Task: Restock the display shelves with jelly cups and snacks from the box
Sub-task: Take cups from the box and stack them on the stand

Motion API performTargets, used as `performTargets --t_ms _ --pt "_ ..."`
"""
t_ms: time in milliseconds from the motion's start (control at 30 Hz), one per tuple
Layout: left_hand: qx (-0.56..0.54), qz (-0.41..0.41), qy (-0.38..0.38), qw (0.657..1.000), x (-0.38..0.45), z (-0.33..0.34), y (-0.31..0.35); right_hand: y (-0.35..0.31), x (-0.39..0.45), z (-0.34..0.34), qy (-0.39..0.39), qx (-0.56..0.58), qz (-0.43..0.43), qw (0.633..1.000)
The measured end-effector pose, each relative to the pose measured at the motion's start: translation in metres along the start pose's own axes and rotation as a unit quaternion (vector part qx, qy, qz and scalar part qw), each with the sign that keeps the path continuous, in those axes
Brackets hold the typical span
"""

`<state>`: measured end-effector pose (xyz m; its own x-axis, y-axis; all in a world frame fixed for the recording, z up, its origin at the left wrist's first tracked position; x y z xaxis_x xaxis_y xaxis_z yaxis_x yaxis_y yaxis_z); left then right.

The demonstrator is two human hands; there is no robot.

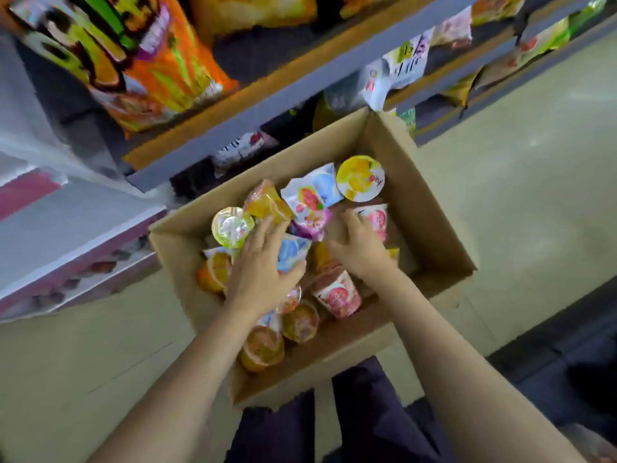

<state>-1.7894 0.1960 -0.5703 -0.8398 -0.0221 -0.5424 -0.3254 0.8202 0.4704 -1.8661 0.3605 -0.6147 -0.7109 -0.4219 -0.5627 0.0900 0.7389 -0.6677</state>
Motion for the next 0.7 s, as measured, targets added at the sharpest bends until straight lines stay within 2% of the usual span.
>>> performTargets --t_ms 100,200,300,367,467,600,700 --pt "0.041 -0.02 0.0 0.999 0.039 0.022 -0.03 0.032 0.05 0.024 -0.005 0.042 0.029 0.999" --pt "0.102 -0.017 0.011 0.995 0.058 0.04 -0.052 0.055 0.082 0.051 -0.018 0.137 0.068 0.988" --pt "0.135 0.002 0.041 0.99 0.058 0.05 -0.057 0.069 0.098 0.07 -0.026 0.294 0.106 0.95" --pt "0.115 -0.007 0.036 0.993 0.058 0.055 -0.061 0.069 0.1 0.071 -0.028 0.351 0.117 0.929" --pt "0.07 -0.03 0.022 0.997 0.058 0.056 -0.065 0.065 0.094 0.063 -0.053 0.373 0.104 0.921" --pt "0.059 -0.043 0.004 0.997 0.056 0.051 -0.063 0.08 0.074 0.043 -0.032 0.393 0.141 0.908" --pt "0.038 -0.054 -0.015 0.998 0.054 0.046 -0.059 0.087 0.05 0.035 -0.019 0.336 0.138 0.931"
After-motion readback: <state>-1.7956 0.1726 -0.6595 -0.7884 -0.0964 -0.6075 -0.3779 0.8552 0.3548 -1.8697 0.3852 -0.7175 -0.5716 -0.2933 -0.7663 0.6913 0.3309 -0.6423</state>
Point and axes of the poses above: each hand's wrist, its own x-axis towards the middle knuckle, its own z-axis out of the palm, y = z × x, the point moved 8 cm from there along x, towards the middle knuckle, and after that the axes turned 12 degrees about -y, right-handed, at the moved point
